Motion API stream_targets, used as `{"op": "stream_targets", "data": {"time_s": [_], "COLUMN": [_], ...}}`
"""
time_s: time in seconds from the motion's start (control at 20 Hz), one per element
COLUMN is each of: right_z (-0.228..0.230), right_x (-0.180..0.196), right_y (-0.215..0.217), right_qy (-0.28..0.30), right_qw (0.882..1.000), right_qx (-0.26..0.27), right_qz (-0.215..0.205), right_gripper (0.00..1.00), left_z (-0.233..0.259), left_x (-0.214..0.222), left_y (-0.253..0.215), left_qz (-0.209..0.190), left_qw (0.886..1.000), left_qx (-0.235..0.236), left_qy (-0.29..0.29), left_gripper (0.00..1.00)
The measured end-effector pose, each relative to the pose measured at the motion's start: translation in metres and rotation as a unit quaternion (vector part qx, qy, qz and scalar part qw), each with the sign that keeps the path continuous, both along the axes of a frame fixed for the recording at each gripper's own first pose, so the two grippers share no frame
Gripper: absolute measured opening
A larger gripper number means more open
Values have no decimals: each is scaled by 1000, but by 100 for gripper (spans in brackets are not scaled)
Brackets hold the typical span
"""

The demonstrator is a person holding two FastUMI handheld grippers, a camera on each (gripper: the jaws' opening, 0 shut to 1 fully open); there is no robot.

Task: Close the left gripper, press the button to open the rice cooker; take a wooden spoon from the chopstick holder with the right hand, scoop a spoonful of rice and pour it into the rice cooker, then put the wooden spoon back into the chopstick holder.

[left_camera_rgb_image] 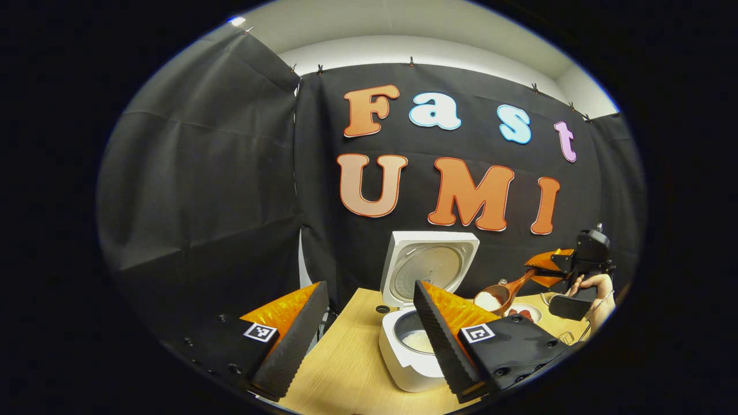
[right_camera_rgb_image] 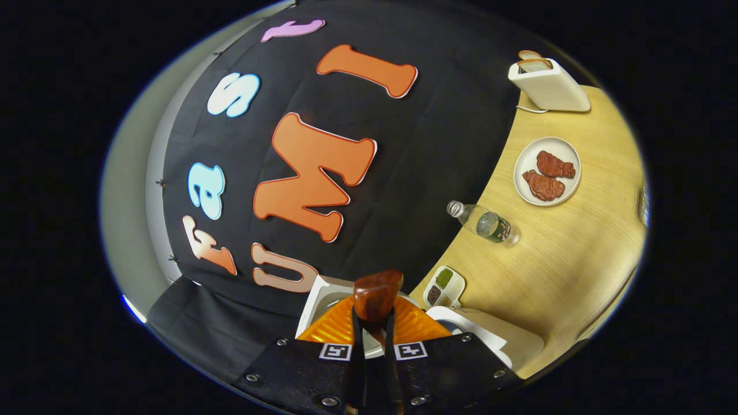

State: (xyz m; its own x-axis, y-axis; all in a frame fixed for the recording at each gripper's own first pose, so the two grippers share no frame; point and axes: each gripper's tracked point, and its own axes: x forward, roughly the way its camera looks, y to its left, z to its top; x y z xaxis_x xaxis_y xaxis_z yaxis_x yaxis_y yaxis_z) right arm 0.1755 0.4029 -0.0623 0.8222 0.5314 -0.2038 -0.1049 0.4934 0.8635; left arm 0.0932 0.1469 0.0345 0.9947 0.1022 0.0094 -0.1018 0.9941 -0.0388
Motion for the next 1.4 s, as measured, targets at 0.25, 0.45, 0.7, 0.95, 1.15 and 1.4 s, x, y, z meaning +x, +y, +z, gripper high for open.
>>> {"op": "stream_targets", "data": {"time_s": [0.25, 0.45, 0.7, 0.95, 1.15, 1.4], "right_z": [-2, -3, 2, 11, 14, 19], "right_x": [6, 10, 9, 7, 3, -5], "right_y": [12, 22, 31, 40, 52, 72], "right_qy": [-32, -53, -94, -122, -159, -194], "right_qw": [998, 995, 986, 979, 966, 947], "right_qx": [-57, -87, -136, -162, -197, -242], "right_qz": [1, 1, 11, 30, 50, 82], "right_gripper": [13, 12, 12, 12, 12, 12], "left_z": [-3, -3, -6, -6, -6, -10], "left_x": [6, 5, 6, 6, 6, 9], "left_y": [-1, -2, -5, -7, -8, -11], "left_qz": [-11, -14, -18, -17, -16, -17], "left_qw": [1000, 1000, 1000, 1000, 1000, 1000], "left_qx": [-8, -6, -6, -6, -3, -10], "left_qy": [5, 0, 2, 2, 3, 6], "left_gripper": [100, 100, 100, 100, 100, 100]}}
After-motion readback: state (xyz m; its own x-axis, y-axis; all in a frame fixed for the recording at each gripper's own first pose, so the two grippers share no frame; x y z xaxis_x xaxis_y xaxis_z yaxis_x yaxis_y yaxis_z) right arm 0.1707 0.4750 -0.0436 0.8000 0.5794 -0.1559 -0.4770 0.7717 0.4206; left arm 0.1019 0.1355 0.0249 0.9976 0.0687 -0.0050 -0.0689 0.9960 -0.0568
